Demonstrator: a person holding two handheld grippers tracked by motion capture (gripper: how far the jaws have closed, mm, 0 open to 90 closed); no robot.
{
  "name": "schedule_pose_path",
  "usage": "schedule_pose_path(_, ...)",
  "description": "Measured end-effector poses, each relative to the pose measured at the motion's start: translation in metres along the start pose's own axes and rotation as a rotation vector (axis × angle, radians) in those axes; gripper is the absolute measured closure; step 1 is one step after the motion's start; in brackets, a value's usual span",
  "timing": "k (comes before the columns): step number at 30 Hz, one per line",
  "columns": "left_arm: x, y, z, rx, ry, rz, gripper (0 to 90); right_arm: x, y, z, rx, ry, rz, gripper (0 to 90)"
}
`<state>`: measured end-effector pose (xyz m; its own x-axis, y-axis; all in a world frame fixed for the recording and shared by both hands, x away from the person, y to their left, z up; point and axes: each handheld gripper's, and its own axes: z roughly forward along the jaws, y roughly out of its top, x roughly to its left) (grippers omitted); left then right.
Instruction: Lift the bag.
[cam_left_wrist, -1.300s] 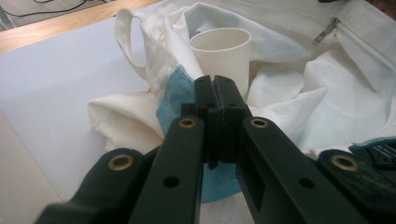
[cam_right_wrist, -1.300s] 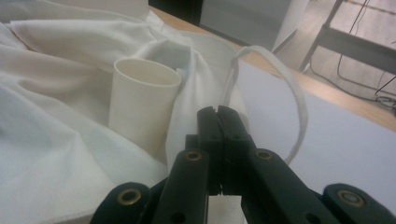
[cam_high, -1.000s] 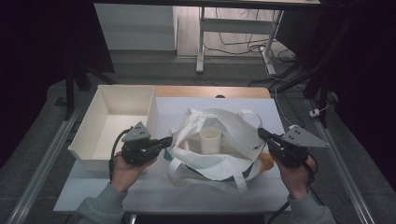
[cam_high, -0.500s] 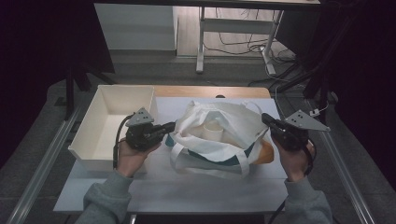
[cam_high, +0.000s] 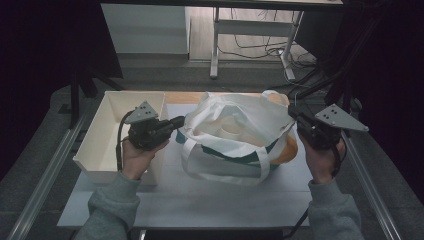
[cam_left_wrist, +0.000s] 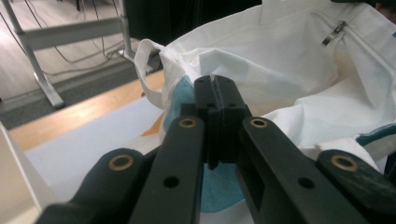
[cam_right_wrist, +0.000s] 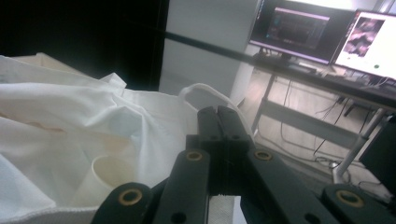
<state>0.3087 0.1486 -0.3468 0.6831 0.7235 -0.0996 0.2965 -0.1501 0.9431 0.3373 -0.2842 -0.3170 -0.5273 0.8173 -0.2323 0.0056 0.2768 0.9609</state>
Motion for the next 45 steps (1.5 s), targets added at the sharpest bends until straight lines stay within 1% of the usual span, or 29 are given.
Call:
schedule_pose_path(2, 0.001, 0.002, 0.001, 0.006, 0.000, 0.002, 89.5, -0.003, 0.004, 0.001, -0.004, -0.006, 0.003, 90.0)
schedule_pose_path(4, 0.001, 0.000, 0.008, 0.036, 0.007, 0.008, 89.5, -0.004, 0.000, 0.007, 0.025, -0.007, 0.011, 90.0)
schedule_pose_path(7, 0.002, -0.009, 0.021, 0.073, 0.020, 0.007, 89.4, -0.005, -0.014, 0.021, 0.082, 0.005, 0.023, 89.9)
schedule_pose_path(10, 0.007, -0.014, 0.027, 0.085, 0.021, -0.014, 89.4, -0.007, -0.030, 0.035, 0.131, 0.002, 0.040, 89.9)
schedule_pose_path(13, 0.009, -0.018, 0.034, 0.118, 0.037, -0.014, 89.3, -0.011, -0.044, 0.047, 0.172, -0.004, 0.060, 89.9)
schedule_pose_path(15, 0.010, -0.021, 0.039, 0.136, 0.037, -0.015, 89.2, -0.013, -0.053, 0.053, 0.201, -0.002, 0.065, 89.9)
schedule_pose_path(21, 0.011, -0.027, 0.054, 0.190, 0.038, -0.015, 88.7, -0.013, -0.072, 0.070, 0.271, 0.009, 0.068, 89.8)
schedule_pose_path(24, 0.010, -0.030, 0.058, 0.205, 0.036, -0.010, 88.4, -0.012, -0.079, 0.075, 0.303, 0.015, 0.062, 89.8)
schedule_pose_path(26, 0.010, -0.030, 0.059, 0.206, 0.032, -0.009, 88.1, -0.012, -0.082, 0.075, 0.301, 0.018, 0.064, 89.7)
schedule_pose_path(28, 0.010, -0.030, 0.059, 0.204, 0.026, -0.017, 86.1, -0.013, -0.083, 0.074, 0.293, 0.024, 0.077, 89.2)
schedule_pose_path(29, 0.011, -0.030, 0.059, 0.206, 0.018, -0.018, 82.5, -0.014, -0.082, 0.073, 0.287, 0.027, 0.083, 88.4)
schedule_pose_path(30, 0.010, -0.030, 0.059, 0.204, 0.014, -0.017, 76.3, -0.014, -0.081, 0.073, 0.277, 0.029, 0.086, 85.9)
schedule_pose_path(31, 0.009, -0.030, 0.059, 0.198, 0.012, -0.012, 68.8, -0.014, -0.080, 0.071, 0.266, 0.029, 0.083, 79.1)
schedule_pose_path(32, 0.007, -0.030, 0.057, 0.189, 0.014, -0.008, 61.3, -0.013, -0.079, 0.070, 0.256, 0.030, 0.081, 70.3)
schedule_pose_path(33, 0.005, -0.029, 0.055, 0.179, 0.021, -0.003, 54.9, -0.012, -0.077, 0.069, 0.245, 0.028, 0.077, 63.8)
schedule_pose_path(34, 0.004, -0.029, 0.053, 0.168, 0.029, 0.000, 48.3, -0.010, -0.075, 0.066, 0.232, 0.024, 0.072, 59.5)
schedule_pose_path(36, 0.003, -0.028, 0.046, 0.147, 0.025, -0.005, 41.1, -0.008, -0.072, 0.061, 0.213, 0.042, 0.080, 52.5)
schedule_pose_path(38, 0.002, -0.027, 0.039, 0.146, 0.012, -0.004, 37.2, -0.007, -0.070, 0.055, 0.203, 0.075, 0.096, 49.4)
schedule_pose_path(41, -0.002, -0.029, 0.029, 0.156, -0.002, 0.016, 35.6, -0.006, -0.071, 0.045, 0.196, 0.114, 0.120, 46.8)
schedule_pose_path(45, -0.006, -0.031, 0.016, 0.151, -0.006, 0.033, 34.2, -0.005, -0.076, 0.034, 0.208, 0.151, 0.126, 44.9)
